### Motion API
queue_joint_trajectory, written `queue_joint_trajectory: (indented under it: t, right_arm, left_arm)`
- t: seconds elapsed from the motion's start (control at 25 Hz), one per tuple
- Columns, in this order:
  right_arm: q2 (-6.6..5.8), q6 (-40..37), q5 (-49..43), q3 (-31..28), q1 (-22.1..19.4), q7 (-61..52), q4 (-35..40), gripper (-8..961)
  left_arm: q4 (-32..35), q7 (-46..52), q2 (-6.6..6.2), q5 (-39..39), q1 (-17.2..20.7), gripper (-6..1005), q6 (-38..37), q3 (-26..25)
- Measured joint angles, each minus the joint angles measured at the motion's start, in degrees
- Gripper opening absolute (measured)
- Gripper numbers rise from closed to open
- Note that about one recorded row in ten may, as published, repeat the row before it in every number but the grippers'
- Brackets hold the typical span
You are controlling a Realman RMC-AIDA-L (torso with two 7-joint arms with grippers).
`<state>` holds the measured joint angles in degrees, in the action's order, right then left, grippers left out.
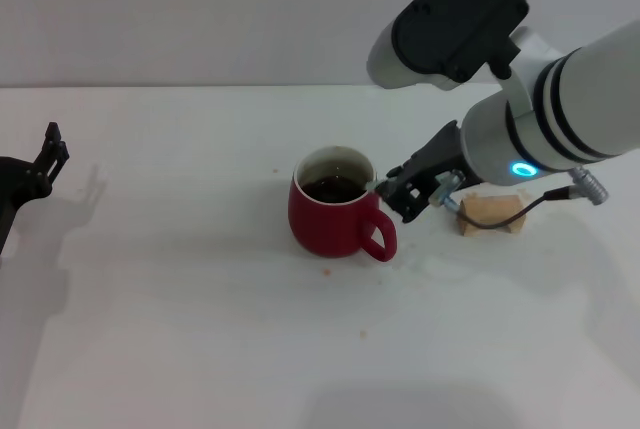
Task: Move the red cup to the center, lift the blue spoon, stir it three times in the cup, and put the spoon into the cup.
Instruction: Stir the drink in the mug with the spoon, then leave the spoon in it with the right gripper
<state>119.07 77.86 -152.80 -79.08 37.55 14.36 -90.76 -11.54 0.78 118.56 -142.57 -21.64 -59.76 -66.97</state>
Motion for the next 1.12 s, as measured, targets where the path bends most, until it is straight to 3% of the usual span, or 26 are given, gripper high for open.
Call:
queue_joint_trajectory:
  t: [0.64,1.12]
  right_arm:
    - [-0.04,-2.16,0.86,0.88,1.82,0.47,2.89,123]
    - [-0.31,-2.92,0.39,-3.64,2.47,3.31,6.07,123]
  left_arm:
    - [-0.24,0.45,0.09,-0.08,0.28,852,-0.28,0.00]
    - [-0.33,0.46,0.09,0.13,0.03,852,-0.17,0.00]
